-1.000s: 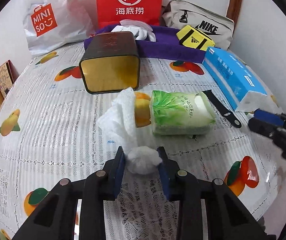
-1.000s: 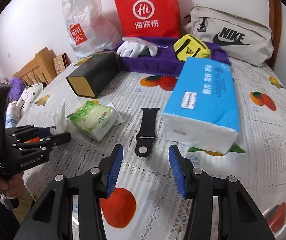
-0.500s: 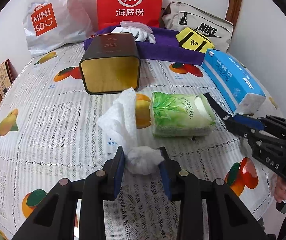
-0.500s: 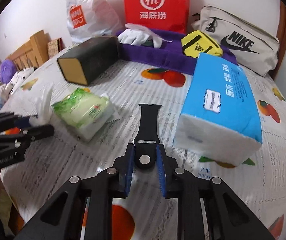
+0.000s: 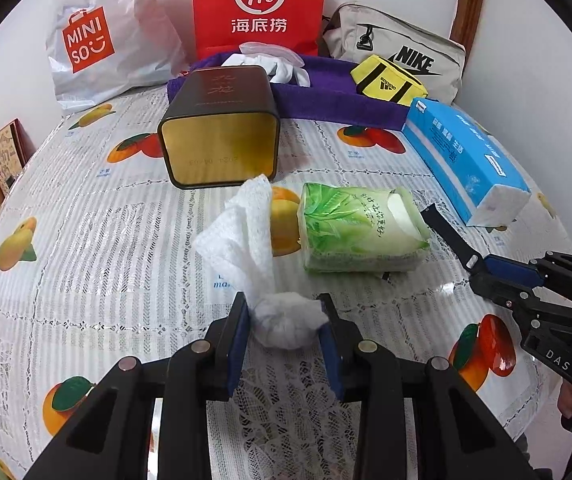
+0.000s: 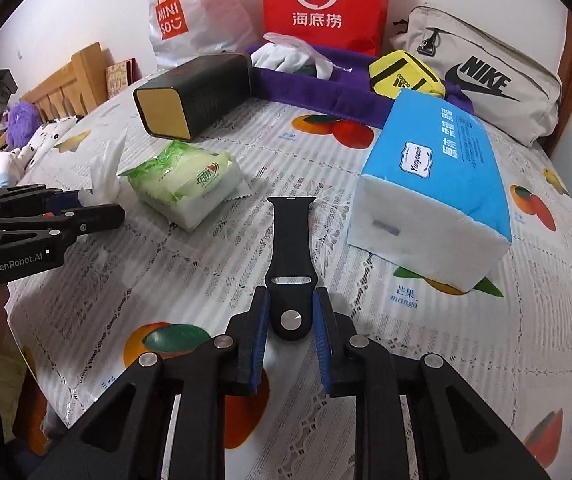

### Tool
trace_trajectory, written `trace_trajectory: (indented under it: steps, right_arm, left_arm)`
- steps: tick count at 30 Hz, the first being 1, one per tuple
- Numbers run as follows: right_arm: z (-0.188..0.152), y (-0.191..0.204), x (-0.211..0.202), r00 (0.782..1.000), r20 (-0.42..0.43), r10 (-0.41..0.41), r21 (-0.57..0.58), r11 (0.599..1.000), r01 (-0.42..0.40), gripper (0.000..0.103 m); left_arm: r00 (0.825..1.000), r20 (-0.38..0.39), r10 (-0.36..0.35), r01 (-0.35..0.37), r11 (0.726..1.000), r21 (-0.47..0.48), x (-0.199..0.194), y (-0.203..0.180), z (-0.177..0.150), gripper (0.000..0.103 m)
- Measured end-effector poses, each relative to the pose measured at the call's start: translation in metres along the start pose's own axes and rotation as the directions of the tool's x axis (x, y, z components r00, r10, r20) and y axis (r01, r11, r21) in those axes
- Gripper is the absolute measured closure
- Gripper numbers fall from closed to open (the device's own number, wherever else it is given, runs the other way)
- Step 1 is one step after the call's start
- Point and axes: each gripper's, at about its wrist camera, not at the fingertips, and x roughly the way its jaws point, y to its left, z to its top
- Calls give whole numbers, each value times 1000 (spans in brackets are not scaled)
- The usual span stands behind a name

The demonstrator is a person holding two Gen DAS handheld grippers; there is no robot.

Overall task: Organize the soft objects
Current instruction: 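Carry the tissue and the watch strap toward the purple towel with both grippers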

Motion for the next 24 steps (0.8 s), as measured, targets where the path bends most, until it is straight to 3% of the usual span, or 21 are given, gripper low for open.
trace_trajectory:
  steps: [7, 24]
  right_arm:
    - [4, -1, -13, 999, 4, 36, 17, 999, -36, 82]
    - [32, -8, -66, 993, 97, 66, 2, 998, -67, 82]
  left_arm:
    - [999, -17, -35, 34, 999, -16, -6, 0, 2, 73]
    - [998, 60, -35, 36, 999, -14, -55, -8, 44, 73]
